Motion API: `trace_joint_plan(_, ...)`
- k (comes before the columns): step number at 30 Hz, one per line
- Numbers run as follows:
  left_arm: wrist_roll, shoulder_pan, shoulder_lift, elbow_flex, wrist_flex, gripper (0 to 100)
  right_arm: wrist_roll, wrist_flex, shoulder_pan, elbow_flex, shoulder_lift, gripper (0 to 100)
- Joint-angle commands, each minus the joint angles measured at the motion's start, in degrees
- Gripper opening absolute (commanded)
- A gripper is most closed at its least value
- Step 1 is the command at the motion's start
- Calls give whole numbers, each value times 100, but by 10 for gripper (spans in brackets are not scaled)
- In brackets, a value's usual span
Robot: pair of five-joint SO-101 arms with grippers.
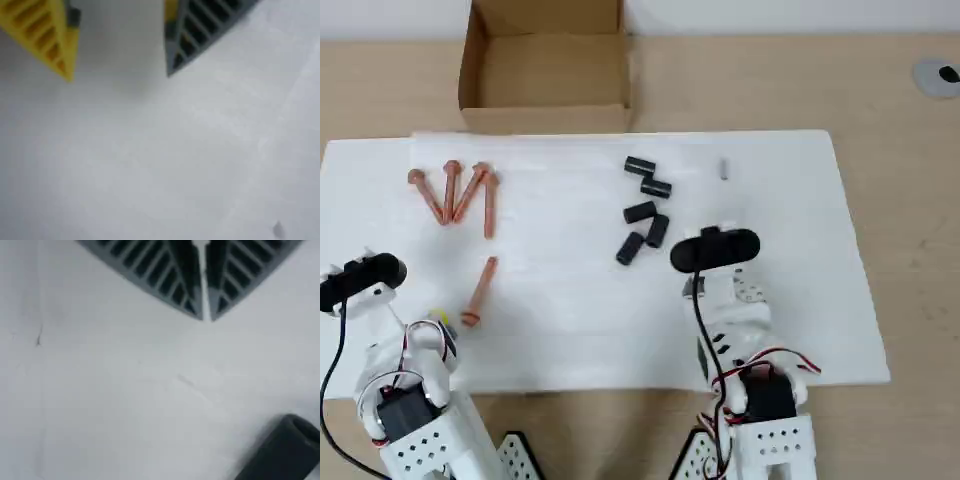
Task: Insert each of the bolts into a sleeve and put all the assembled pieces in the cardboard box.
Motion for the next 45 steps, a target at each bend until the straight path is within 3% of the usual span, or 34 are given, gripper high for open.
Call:
trace_joint_plan(1, -26, 26, -40, -26, -79, 136, 53, 26, 75, 4, -215, 9)
trace_joint_plan(37, -44, 448, -31, -35, -79, 136, 35, 26, 75, 4, -215, 9)
trace_joint_plan(45, -747, 448, -31, -9, -44, 136, 26, 26, 31, 4, -224, 9)
